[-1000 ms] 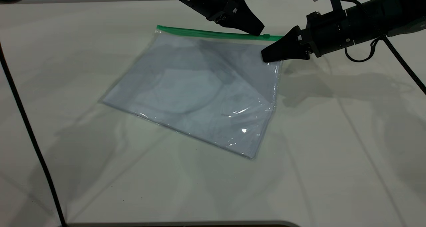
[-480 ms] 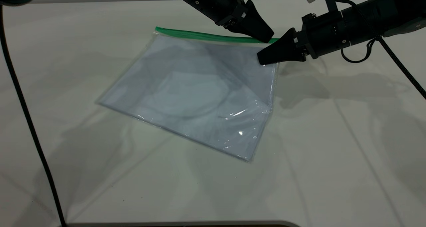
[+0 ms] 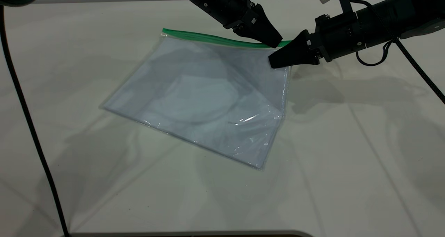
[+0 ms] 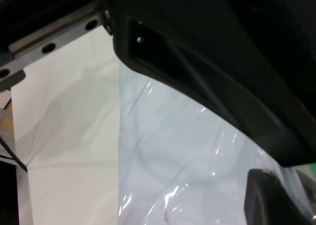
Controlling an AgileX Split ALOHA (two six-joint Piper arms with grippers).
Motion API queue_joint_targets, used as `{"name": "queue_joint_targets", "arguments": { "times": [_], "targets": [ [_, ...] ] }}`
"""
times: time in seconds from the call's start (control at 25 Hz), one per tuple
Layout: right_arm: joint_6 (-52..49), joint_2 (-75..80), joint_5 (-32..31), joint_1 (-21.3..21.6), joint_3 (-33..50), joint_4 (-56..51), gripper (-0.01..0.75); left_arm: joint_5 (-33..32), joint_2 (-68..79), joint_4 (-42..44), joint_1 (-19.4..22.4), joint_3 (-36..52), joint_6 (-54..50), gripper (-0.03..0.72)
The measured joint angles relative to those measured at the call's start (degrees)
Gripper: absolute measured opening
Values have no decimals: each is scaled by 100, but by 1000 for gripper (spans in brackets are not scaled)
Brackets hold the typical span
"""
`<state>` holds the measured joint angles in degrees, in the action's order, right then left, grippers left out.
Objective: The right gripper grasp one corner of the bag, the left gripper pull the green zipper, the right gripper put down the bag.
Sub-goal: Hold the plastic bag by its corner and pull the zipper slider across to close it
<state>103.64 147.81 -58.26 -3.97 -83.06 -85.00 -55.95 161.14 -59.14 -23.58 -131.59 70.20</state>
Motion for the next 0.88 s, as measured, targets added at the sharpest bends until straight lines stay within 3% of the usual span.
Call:
{"name": "queue_joint_targets", "arguments": {
  "times": [0.36,0.6,0.88],
  "targets": [
    [0,0,6,0,0,16,36,69,17,6,-23,-1,118,194],
    [-4,0,39,0,0,10,36,138,17,12,-41,-1,154,70],
    [-4,0,83,6,0,-27,36,274,17,12,-41,-1,176,61]
  ]
}}
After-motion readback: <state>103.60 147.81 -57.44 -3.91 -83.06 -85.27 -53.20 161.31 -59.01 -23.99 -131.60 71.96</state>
